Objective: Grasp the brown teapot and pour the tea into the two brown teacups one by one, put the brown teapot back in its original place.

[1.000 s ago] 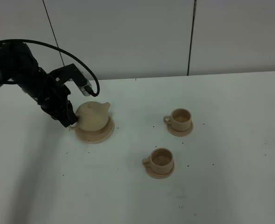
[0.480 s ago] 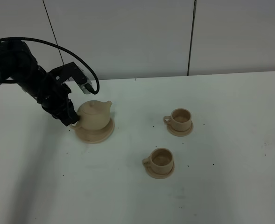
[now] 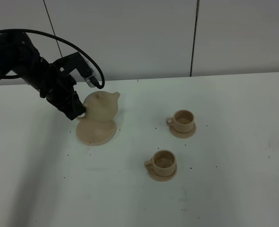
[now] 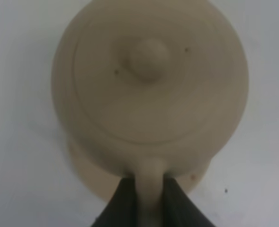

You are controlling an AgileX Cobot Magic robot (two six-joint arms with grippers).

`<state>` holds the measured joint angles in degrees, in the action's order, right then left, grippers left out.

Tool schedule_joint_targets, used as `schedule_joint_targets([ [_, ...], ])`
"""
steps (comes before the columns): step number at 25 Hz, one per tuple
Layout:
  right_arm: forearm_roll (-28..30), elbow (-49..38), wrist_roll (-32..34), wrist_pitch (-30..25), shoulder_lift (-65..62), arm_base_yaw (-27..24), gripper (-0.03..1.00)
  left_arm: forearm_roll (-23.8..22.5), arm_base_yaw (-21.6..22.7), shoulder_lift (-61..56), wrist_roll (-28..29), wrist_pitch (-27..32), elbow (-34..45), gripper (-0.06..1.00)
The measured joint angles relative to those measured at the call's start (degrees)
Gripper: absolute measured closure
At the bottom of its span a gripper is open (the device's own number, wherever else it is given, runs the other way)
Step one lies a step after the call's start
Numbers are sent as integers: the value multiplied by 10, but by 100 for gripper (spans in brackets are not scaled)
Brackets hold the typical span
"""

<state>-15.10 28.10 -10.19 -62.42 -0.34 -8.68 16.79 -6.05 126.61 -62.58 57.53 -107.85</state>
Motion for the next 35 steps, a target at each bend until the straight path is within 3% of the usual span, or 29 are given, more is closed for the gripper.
schedule_joint_targets([
  [9, -1, 0, 0, 0, 0, 0, 64, -25, -26, -1, 27, 22, -50, 77],
  [35, -1, 0, 0, 0, 0, 0, 64, -30, -67, 10, 66, 50, -67, 77],
])
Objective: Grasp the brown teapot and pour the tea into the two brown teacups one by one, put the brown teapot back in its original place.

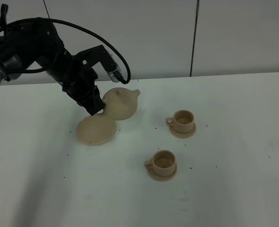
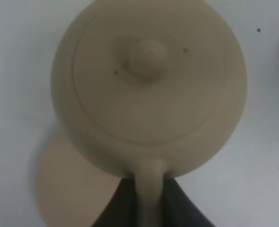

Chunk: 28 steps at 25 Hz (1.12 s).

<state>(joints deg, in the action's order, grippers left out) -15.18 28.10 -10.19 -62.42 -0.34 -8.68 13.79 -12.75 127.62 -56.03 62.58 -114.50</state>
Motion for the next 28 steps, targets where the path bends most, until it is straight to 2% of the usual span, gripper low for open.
schedule_joint_targets([
  [9, 0, 0, 0, 0, 0, 0, 64, -23, -29, 61, 31, 54, -112, 77],
  [13, 0, 0, 0, 0, 0, 0, 64, -23, -36, 88, 44, 55, -162, 77],
  [19, 0, 0, 0, 0, 0, 0, 64, -25, -45, 111, 53, 55, -193, 77],
  [28, 0, 0, 0, 0, 0, 0, 64, -25, -62, 113, 57, 55, -195, 77],
])
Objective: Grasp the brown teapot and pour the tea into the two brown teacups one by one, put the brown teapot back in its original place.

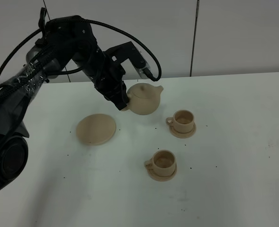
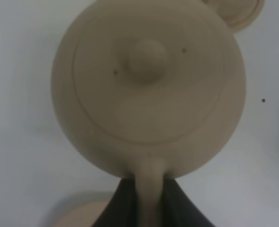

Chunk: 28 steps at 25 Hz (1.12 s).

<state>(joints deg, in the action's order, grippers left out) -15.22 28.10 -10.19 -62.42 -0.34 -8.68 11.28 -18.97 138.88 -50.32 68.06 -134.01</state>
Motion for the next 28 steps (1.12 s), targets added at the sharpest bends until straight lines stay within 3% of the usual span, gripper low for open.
schedule_joint_targets([
  [28, 0, 0, 2, 0, 0, 0, 64, -11, -18, 0, 38, -29, 0, 77],
])
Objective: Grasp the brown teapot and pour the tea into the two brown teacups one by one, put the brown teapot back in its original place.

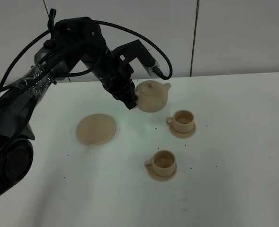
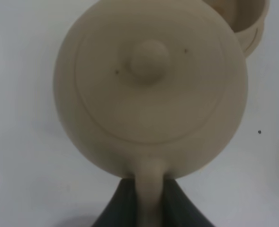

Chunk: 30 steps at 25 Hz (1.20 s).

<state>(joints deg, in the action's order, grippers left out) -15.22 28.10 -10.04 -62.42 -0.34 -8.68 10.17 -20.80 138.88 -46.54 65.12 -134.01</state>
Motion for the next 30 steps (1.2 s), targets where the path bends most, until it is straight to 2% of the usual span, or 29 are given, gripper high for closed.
schedule_joint_targets([
  [13, 0, 0, 0, 0, 0, 0, 64, -6, 0, 0, 10, 20, 0, 77],
  [25, 0, 0, 1, 0, 0, 0, 64, -6, 0, 0, 10, -30, 0, 77],
  [30, 0, 0, 1, 0, 0, 0, 64, 15, 0, 0, 9, -40, 0, 77],
])
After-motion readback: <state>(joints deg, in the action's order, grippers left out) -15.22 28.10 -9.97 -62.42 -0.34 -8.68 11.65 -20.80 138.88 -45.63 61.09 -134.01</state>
